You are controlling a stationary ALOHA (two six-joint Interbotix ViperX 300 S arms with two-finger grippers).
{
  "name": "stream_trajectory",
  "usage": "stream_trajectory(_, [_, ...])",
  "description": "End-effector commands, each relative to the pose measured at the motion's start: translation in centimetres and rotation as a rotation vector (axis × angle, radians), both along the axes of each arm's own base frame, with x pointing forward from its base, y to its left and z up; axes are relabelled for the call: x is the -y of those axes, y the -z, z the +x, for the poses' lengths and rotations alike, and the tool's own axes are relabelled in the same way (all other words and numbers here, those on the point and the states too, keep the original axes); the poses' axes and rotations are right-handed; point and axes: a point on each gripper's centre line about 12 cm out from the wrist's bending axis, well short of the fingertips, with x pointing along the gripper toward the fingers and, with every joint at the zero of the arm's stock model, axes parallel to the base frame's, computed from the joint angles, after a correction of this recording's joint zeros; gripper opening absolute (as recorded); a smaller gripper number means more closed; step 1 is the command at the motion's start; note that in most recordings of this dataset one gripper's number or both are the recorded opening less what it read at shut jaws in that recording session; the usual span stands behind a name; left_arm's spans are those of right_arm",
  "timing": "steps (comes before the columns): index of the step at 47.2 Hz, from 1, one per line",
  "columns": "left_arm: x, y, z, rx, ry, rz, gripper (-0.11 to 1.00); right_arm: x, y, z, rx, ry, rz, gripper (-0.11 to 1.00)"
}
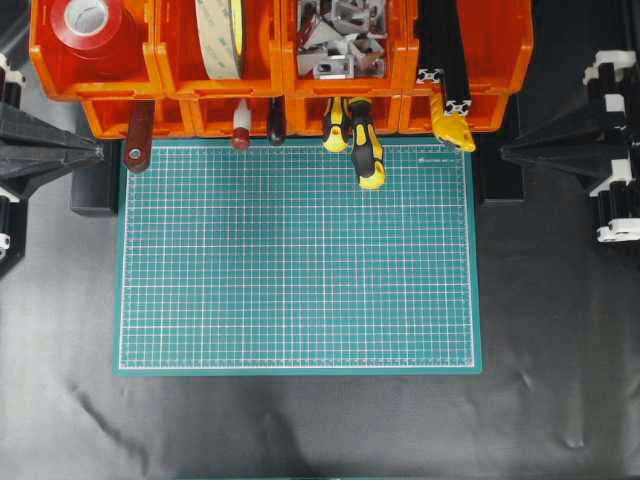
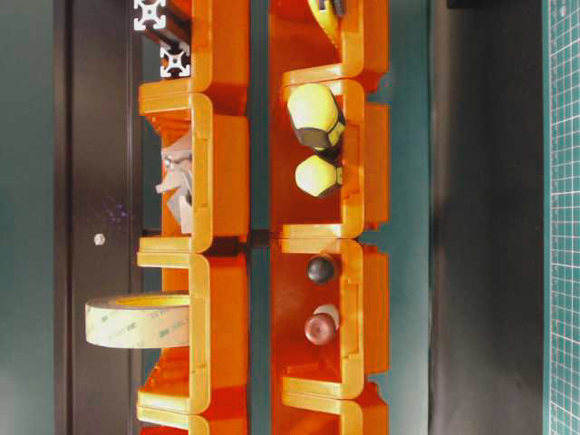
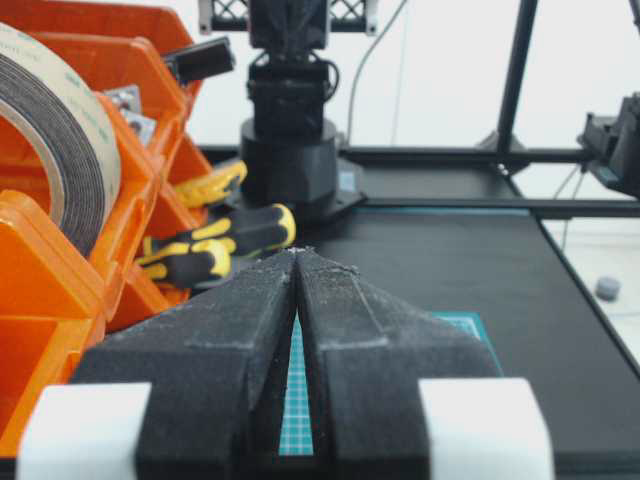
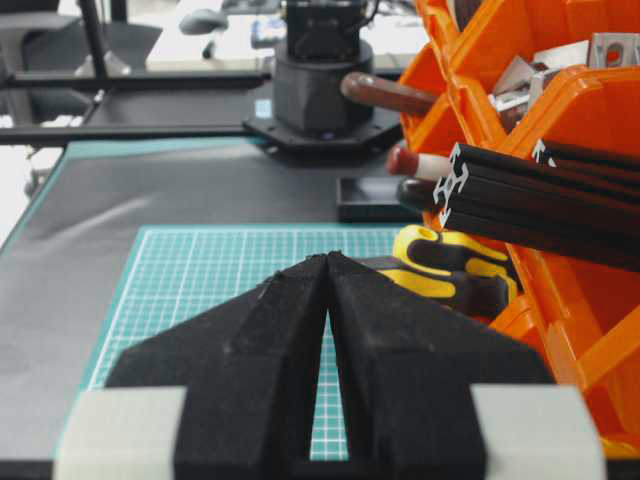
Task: Pick cutter from container rack with right arm.
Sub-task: 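Move the right gripper from rest toward the rack's right side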
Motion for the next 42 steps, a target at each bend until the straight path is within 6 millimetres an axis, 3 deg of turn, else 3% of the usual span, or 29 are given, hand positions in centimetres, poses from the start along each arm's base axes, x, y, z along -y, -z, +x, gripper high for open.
stream_trajectory(1, [0.3, -2.1, 0.4, 0.038, 0.020, 0.006, 0.06, -0.3, -1.4, 0.3, 0.034, -0.013, 0.015, 0.02])
stream_trajectory(6, [0.6, -3.3, 0.7, 0.021, 0.035, -0.023, 0.00, -0.7, -2.3, 0.5, -0.040, -0.034, 0.011, -0.01])
stream_trajectory(18, [1.4, -4.1, 0.5, -0.027, 0.073, -0.030, 0.00, -2.1, -4.6, 0.9, -0.293, -0.103, -0.065, -0.01])
stream_trajectory(28, [1.4, -4.3, -0.1, -0.046, 0.074, -0.032, 0.00, -3.2, -5.1, 3.6, -0.494, -0.136, -0.200, -0.01])
stream_trajectory(36, [1.5, -4.5, -0.3, -0.043, 0.081, -0.043, 0.00, -3.4, -4.8, 4.6, -0.753, -0.071, -0.336, -0.01])
stream_trajectory(42, [1.5, -4.3, -0.2, -0.053, 0.079, -0.045, 0.00, -3.2, -4.9, 4.9, -0.804, 0.070, -0.388, -0.01])
